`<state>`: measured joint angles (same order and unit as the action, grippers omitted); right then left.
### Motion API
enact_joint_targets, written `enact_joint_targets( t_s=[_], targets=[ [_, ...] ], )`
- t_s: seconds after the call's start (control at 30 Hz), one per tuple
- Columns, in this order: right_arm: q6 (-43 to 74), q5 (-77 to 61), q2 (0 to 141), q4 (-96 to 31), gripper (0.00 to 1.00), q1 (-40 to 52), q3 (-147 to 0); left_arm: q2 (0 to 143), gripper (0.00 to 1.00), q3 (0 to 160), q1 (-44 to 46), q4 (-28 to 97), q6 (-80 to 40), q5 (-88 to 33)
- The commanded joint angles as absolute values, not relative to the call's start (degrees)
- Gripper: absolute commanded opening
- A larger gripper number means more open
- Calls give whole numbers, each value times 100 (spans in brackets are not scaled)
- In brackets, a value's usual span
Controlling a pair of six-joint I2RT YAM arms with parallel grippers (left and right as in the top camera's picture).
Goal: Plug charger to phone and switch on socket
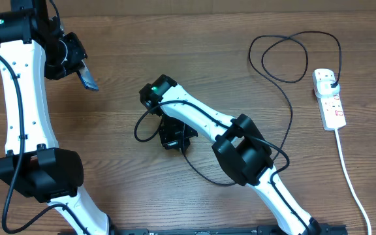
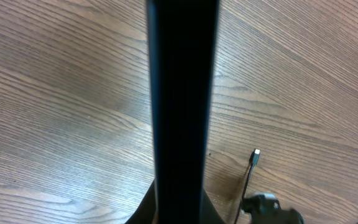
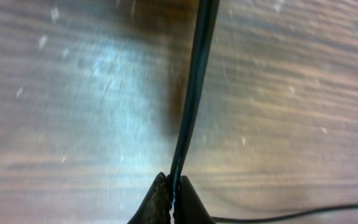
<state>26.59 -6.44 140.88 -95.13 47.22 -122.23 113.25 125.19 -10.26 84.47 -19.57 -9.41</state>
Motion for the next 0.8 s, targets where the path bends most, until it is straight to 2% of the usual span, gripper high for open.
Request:
enact_joint_targets(
  t_s=[0.0,0.1,0.27,0.37,0.43,0.47,0.5,0.57,0.63,0.77],
  targets=[
    [2729,-456,13253,-9710,4,4869,-12169,11126,4,12573,-1037,8429,-1970,-1035],
    [2897,-329,12960,-9701,4,4954,-11690,11126,4,12573,-1037,8418,-1929,-1033],
    [3046,-158,12868,-8654,4,4939,-10147,11126,4,12573,-1037,8383,-1931,-1059],
    [3216,-204,12868,-8449,4,4917,-9747,11126,4,12573,-1037,8401,-1929,-1057],
    [3330,-224,12816,-8449,14,4915,-9751,11126,4,12573,-1037,8401,-1931,-1057],
    [3326,-242,12680,-8512,22,4904,-9751,11126,4,12573,-1037,8401,-1931,-1057],
    [3323,-237,12573,-8534,34,4899,-9754,11126,4,12573,-1037,8401,-1931,-1057],
    [3297,-235,12326,-8530,68,4877,-9778,11126,4,12573,-1037,8394,-1931,-1057],
    [3258,-220,12134,-8534,78,4821,-9966,11126,4,12573,-1037,8370,-1931,-1057],
    [2930,-220,12090,-8145,83,4530,-10425,11126,4,12573,-1037,8374,-1931,-1059]
  ],
)
